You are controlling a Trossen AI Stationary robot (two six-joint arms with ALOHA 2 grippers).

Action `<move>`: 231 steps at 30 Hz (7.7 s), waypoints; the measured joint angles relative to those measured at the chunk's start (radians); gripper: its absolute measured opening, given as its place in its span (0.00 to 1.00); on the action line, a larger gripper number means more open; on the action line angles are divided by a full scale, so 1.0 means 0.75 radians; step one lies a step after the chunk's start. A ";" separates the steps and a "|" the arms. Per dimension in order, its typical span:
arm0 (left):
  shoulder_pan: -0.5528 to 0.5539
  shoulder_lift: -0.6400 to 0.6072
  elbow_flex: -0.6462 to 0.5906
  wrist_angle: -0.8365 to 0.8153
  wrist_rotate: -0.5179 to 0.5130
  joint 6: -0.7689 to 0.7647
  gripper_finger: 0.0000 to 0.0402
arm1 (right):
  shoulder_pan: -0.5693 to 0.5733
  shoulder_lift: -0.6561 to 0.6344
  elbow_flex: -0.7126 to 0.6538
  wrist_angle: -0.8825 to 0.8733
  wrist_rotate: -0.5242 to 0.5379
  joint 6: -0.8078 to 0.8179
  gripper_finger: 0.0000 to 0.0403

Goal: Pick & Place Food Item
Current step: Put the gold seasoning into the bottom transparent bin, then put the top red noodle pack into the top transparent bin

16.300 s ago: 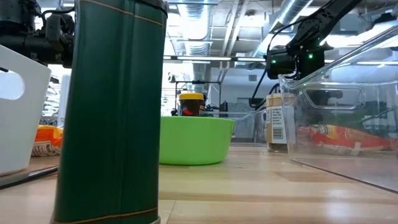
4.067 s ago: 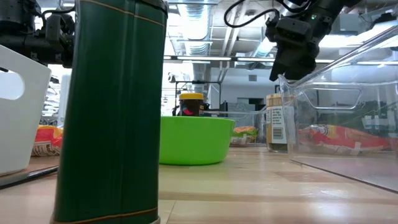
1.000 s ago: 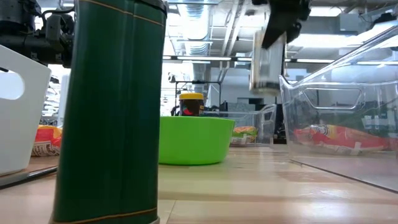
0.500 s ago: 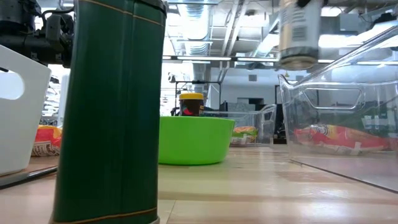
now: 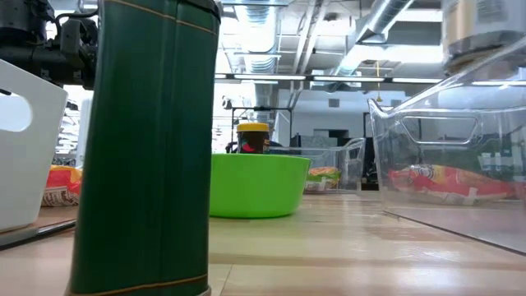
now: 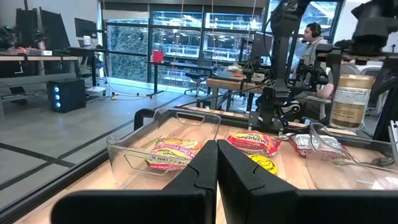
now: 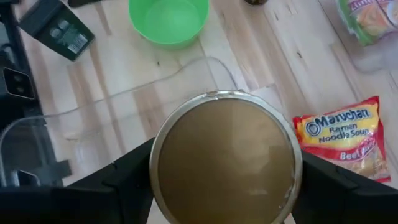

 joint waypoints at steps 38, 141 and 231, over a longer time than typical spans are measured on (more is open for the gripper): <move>0.000 -0.001 0.000 0.000 0.000 0.000 0.00 | 0.066 0.389 -0.096 0.014 -0.088 0.542 0.70; 0.001 -0.001 0.000 0.000 0.000 0.000 0.00 | -0.016 0.386 0.108 -0.154 0.069 0.524 0.96; 0.000 0.006 0.000 0.000 0.000 0.000 0.00 | -0.914 0.303 0.195 0.092 -0.241 -0.810 0.64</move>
